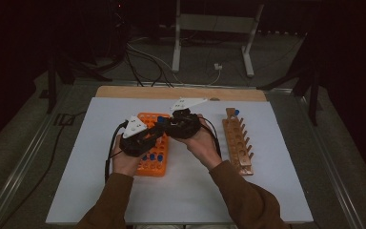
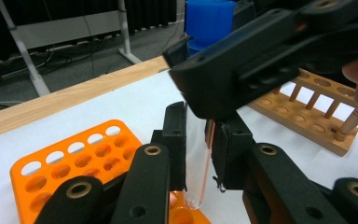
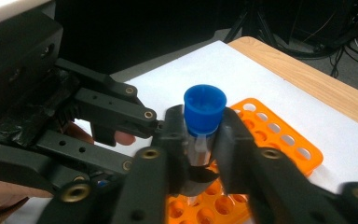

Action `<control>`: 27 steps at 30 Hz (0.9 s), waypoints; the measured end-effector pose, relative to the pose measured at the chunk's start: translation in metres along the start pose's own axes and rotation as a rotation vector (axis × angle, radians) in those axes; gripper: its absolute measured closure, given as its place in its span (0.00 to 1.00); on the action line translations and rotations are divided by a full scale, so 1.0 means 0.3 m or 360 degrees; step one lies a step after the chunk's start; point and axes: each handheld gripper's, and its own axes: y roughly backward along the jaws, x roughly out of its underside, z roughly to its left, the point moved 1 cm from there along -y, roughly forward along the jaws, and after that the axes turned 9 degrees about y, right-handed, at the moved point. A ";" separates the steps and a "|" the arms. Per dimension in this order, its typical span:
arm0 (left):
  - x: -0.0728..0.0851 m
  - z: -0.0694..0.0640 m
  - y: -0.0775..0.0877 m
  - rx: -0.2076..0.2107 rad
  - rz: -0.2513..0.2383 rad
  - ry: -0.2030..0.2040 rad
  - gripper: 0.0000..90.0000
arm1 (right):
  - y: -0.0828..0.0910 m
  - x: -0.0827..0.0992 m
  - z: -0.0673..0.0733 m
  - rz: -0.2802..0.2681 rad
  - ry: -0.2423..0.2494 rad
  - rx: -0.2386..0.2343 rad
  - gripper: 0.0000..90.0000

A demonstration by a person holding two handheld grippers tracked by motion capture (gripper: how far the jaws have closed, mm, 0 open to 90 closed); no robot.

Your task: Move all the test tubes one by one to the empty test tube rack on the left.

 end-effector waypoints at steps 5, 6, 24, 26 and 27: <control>0.006 0.012 -0.002 -0.0019 0.0007 0.0016 0.87 | 0.020 0.007 -0.018 -0.0053 -0.0048 -0.0030 0.52; 0.008 0.014 -0.002 -0.0023 0.0007 0.0022 0.87 | 0.024 0.008 -0.022 -0.0060 -0.0058 -0.0027 0.48; 0.025 0.046 0.031 -0.0072 -0.0020 0.0092 0.87 | 0.079 0.079 -0.092 -0.0053 -0.0095 0.0174 0.06; 0.029 0.051 0.038 -0.0070 -0.0032 0.0103 0.87 | 0.088 0.095 -0.101 -0.0059 -0.0100 0.0186 0.05; 0.031 0.054 0.042 -0.0070 -0.0036 0.0109 0.87 | 0.093 0.104 -0.106 -0.0060 -0.0102 0.0189 0.04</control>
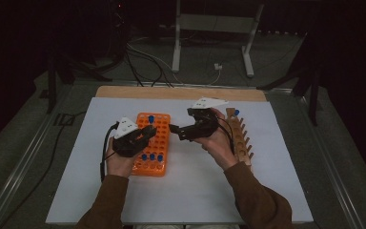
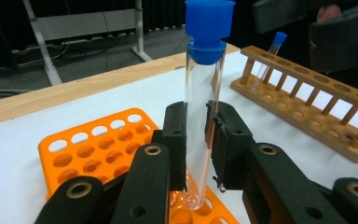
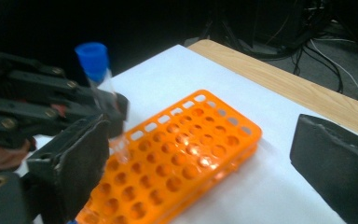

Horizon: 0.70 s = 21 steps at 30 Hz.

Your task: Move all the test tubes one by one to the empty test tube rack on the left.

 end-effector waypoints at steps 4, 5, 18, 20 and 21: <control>0.006 0.010 0.012 -0.0006 -0.0004 0.0018 0.87 | 0.018 0.035 -0.027 0.0008 -0.0033 0.0037 0.04; 0.007 0.012 0.015 -0.0009 -0.0004 0.0020 0.87 | 0.023 0.041 -0.034 0.0006 -0.0037 0.0045 0.04; 0.023 0.035 0.051 -0.0026 -0.0023 0.0056 0.87 | 0.107 0.096 -0.093 0.0005 -0.0019 0.0204 0.00; 0.029 0.040 0.056 -0.0025 -0.0026 0.0067 0.87 | 0.118 0.105 -0.104 0.0002 -0.0032 0.0221 0.00; 0.032 0.043 0.058 -0.0028 -0.0022 0.0070 0.87 | 0.125 0.110 -0.110 -0.0003 -0.0039 0.0228 0.00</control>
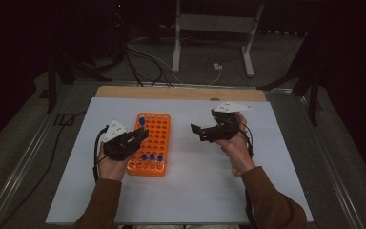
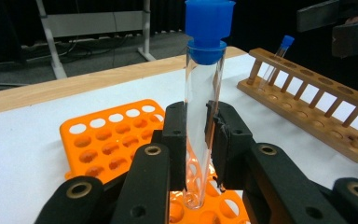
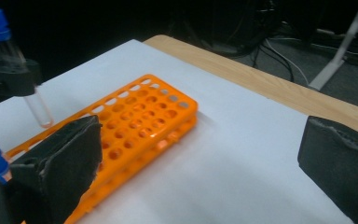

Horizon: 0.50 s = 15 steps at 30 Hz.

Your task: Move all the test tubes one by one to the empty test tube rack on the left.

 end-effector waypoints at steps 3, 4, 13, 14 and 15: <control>0.011 0.008 0.005 -0.0008 0.0008 0.0004 0.87 | 0.015 0.015 -0.018 -0.0005 -0.0001 0.0040 0.00; 0.014 0.010 0.007 -0.0010 0.0015 0.0006 0.87 | 0.019 0.021 -0.023 -0.0007 -0.0008 0.0044 0.00; 0.041 0.017 0.029 -0.0011 0.0022 0.0018 0.87 | 0.050 0.062 -0.061 -0.0009 -0.0044 0.0068 0.00; 0.044 0.018 0.033 -0.0010 0.0024 0.0014 0.87 | 0.055 0.066 -0.065 -0.0011 -0.0048 0.0070 0.00; 0.046 0.018 0.036 -0.0011 0.0024 0.0015 0.87 | 0.062 0.070 -0.070 -0.0015 -0.0051 0.0079 0.00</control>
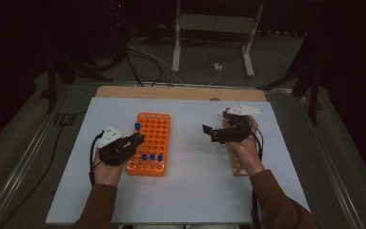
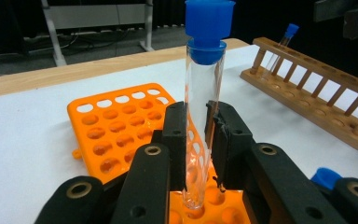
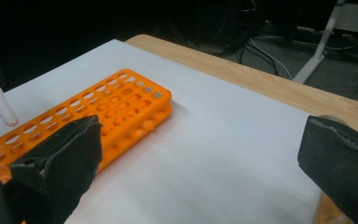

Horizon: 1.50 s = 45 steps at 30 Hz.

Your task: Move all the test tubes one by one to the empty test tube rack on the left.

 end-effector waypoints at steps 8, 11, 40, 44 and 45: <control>0.021 0.010 0.031 0.0001 0.0003 0.0009 0.87 | 0.045 0.028 -0.034 -0.0033 -0.0043 0.0028 0.00; 0.033 0.012 0.038 0.0001 0.0008 0.0016 0.87 | 0.058 0.039 -0.045 -0.0039 -0.0055 0.0039 0.00; 0.120 -0.001 0.055 0.0020 0.0092 0.0024 0.87 | 0.136 0.147 -0.087 -0.0081 -0.0158 0.0084 0.00; 0.138 -0.007 0.050 0.0014 0.0129 0.0004 0.87 | 0.139 0.151 -0.088 -0.0087 -0.0165 0.0084 0.00; 0.144 -0.008 0.050 0.0005 0.0143 -0.0006 0.87 | 0.140 0.152 -0.087 -0.0088 -0.0166 0.0082 0.00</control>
